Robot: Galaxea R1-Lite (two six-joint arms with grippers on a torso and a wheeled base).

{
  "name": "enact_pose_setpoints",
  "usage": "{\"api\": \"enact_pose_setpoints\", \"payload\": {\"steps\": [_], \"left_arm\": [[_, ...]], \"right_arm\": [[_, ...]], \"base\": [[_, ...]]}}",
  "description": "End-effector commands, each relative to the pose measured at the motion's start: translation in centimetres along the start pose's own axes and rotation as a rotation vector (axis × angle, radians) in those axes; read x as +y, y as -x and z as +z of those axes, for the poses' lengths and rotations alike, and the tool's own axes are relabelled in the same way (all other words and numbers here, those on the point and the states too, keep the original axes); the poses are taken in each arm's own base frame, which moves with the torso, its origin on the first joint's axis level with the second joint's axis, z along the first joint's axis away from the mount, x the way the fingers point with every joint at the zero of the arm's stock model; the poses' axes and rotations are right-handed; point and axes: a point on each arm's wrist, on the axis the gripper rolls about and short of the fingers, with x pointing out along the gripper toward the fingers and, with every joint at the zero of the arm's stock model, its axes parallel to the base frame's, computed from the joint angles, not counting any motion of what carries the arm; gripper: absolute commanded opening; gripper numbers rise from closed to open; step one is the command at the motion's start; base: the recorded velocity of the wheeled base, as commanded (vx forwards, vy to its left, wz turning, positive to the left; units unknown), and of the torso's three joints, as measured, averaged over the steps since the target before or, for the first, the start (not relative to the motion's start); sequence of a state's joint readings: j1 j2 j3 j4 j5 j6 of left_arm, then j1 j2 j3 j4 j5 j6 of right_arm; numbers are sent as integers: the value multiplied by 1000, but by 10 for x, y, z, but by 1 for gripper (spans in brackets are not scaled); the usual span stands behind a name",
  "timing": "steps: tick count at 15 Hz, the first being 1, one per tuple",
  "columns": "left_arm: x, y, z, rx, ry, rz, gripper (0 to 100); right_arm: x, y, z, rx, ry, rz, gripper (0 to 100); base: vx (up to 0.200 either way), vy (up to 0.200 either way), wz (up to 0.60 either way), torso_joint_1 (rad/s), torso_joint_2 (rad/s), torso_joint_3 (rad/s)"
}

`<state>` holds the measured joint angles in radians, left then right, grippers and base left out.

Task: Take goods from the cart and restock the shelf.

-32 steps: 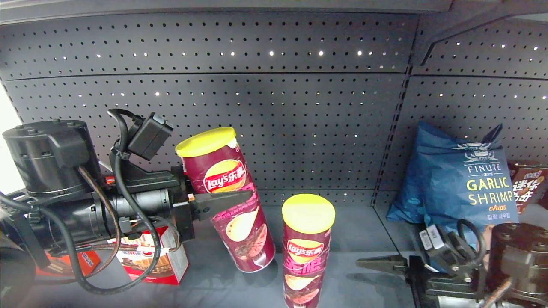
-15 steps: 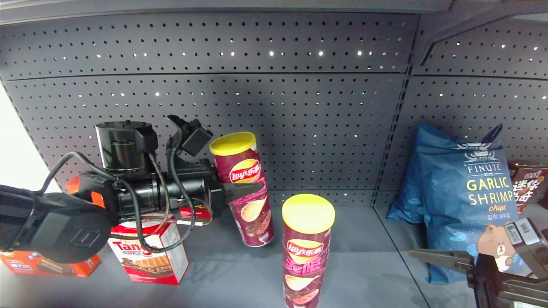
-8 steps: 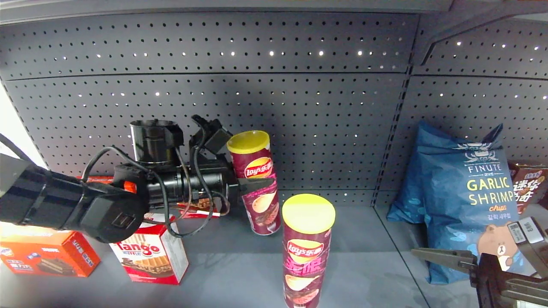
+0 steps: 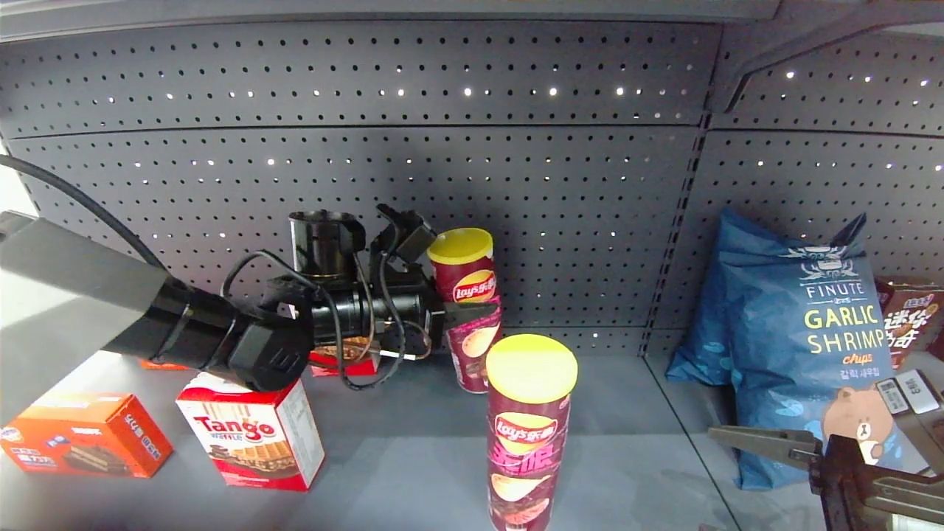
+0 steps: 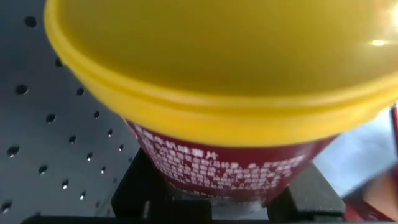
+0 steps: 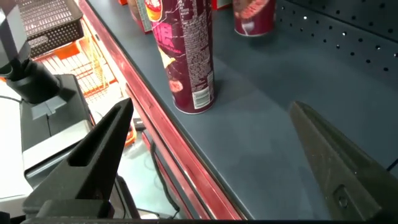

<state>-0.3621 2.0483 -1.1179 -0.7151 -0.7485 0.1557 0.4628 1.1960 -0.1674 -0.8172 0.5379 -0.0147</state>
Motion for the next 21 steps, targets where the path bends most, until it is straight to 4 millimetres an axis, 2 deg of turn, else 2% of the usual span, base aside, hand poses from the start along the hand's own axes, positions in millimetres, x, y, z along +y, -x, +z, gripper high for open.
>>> {"api": "enact_pose_setpoints", "payload": {"steps": [1, 9, 19, 20, 21], "left_arm": [[8, -11, -10, 11, 11, -3, 0], [20, -29, -20, 11, 10, -9, 0], [18, -40, -29, 24, 19, -29, 0], [17, -41, -30, 25, 20, -33, 100], [16, -42, -30, 26, 20, -36, 100]], "right_arm": [[0, 0, 0, 0, 1, 1, 100], [1, 5, -1, -10, -16, -9, 100], [3, 8, -5, -4, -23, -8, 100], [2, 8, -5, -4, -25, -9, 100], [3, 8, -5, -2, -35, -8, 100]], "base": [[0, 0, 0, 0, 0, 0], [0, 0, 0, 0, 0, 0], [0, 0, 0, 0, 0, 0], [0, 0, 0, 0, 0, 0], [0, 0, 0, 0, 0, 0]]}}
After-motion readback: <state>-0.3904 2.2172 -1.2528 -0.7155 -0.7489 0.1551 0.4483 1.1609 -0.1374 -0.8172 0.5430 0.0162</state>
